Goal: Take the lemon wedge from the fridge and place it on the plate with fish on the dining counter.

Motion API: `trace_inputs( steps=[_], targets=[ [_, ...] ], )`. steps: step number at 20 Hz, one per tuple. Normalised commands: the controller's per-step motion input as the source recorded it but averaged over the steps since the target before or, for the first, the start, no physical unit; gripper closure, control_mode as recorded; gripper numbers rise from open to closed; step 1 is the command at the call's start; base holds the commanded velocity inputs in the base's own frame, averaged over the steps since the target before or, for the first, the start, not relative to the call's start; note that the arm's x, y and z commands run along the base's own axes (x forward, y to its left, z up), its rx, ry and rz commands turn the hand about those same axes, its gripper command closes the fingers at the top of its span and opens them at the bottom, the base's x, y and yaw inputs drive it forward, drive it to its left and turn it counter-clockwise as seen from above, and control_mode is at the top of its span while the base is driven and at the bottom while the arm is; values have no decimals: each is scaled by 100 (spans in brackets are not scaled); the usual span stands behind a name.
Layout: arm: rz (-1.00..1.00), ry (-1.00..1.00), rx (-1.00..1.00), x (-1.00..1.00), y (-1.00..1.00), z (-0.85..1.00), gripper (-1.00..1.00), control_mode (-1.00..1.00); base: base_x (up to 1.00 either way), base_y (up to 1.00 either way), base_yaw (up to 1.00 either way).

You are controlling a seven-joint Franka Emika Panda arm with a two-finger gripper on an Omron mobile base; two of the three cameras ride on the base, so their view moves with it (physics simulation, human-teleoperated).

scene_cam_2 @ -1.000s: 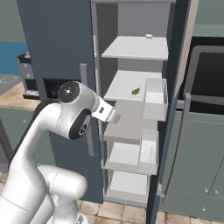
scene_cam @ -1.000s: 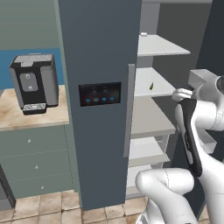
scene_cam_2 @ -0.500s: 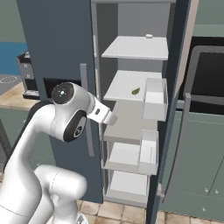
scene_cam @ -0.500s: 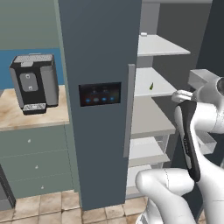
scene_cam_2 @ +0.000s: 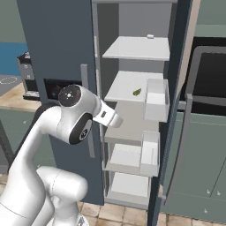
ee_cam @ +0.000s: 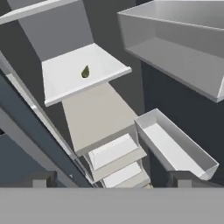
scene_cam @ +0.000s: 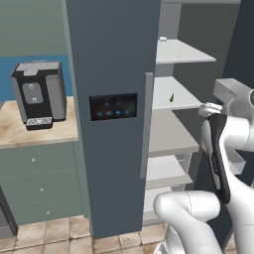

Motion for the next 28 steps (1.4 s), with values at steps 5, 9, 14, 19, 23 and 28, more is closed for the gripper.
trace_inputs(
  steps=[5,9,14,19,23,28],
  targets=[
    [0,0,0,0,0,0,-100,100,83,-5,-6],
    [0,0,0,0,0,0,-100,100,92,-1,-10],
    [0,0,0,0,0,0,-100,100,47,0,-1],
    [0,0,0,0,0,0,-100,100,28,0,2],
    [0,0,0,0,0,0,-100,100,12,0,5],
    [4,9,6,19,-24,0,-100,-100,0,0,0]
  ],
)
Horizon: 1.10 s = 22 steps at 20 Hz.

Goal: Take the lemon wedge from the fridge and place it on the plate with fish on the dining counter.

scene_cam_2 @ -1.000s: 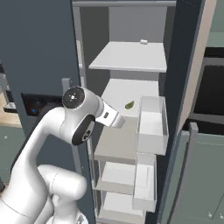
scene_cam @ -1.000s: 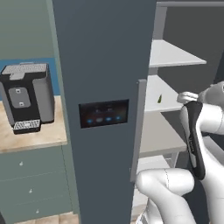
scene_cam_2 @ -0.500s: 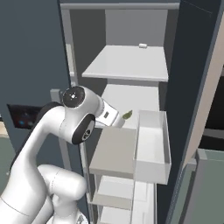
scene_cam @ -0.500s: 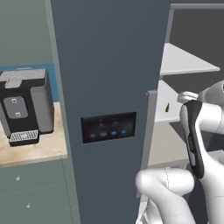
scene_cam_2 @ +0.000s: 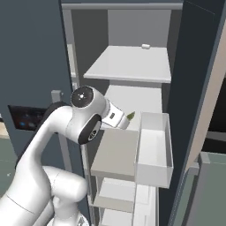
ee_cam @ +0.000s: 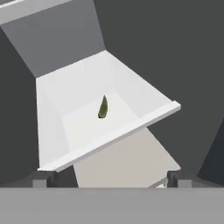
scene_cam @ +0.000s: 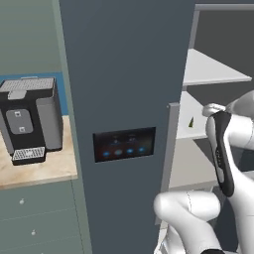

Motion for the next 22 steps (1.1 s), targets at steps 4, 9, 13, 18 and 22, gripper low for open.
trace_inputs(
  steps=[4,9,13,18,22],
  targets=[
    [1,23,10,53,-17,0,-100,-100,0,0,0],
    [0,22,1,75,0,-3,-100,-100,0,0,0],
    [3,1,-3,16,4,-48,-100,-100,0,0,0],
    [5,0,-1,6,2,-41,-100,-100,0,0,0],
    [1,-1,0,43,-1,-8,-100,-100,0,0,0]
  ],
)
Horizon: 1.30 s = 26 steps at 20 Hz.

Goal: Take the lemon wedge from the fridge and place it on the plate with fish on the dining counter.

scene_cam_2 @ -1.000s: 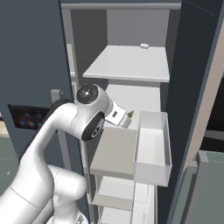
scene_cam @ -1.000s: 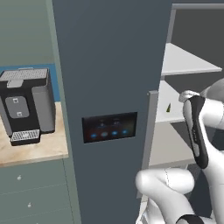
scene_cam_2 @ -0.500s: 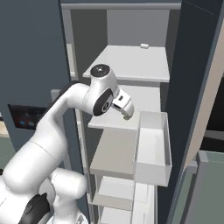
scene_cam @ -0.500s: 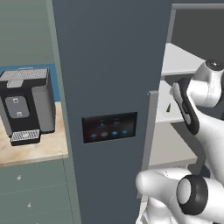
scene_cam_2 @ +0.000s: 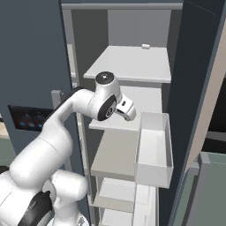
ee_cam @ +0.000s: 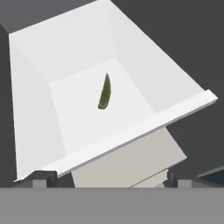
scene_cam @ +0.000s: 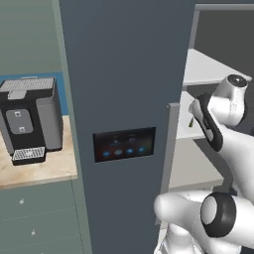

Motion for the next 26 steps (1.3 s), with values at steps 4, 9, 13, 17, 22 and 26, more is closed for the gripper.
trace_inputs(
  steps=[4,9,13,17,22,26],
  targets=[
    [2,0,0,67,-3,-18,-100,-100,0,0,0],
    [5,0,0,53,-7,-16,-100,-100,0,0,0],
    [11,0,0,14,-18,-41,-100,-100,0,0,0],
    [10,0,0,23,-37,-32,-100,-100,0,0,0],
    [6,0,0,46,-37,-15,-100,-100,0,0,0],
    [4,2,1,56,-15,-16,-100,-100,0,0,0]
  ],
)
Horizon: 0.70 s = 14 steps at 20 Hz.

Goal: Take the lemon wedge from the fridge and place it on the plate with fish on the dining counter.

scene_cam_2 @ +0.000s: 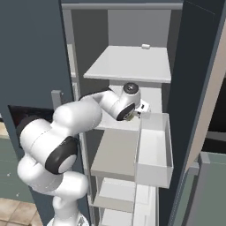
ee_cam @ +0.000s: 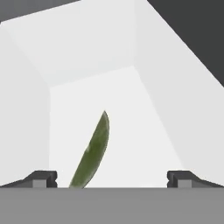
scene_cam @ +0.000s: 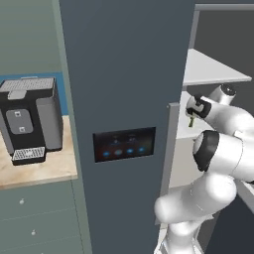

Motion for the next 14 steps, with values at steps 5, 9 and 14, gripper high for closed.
trace_inputs(
  steps=[5,9,14],
  targets=[
    [0,8,2,58,2,-13,-100,-100,0,0,0],
    [0,8,1,46,8,-33,-100,-100,0,0,0],
    [0,3,1,40,2,-29,-100,-100,0,0,0]
  ],
)
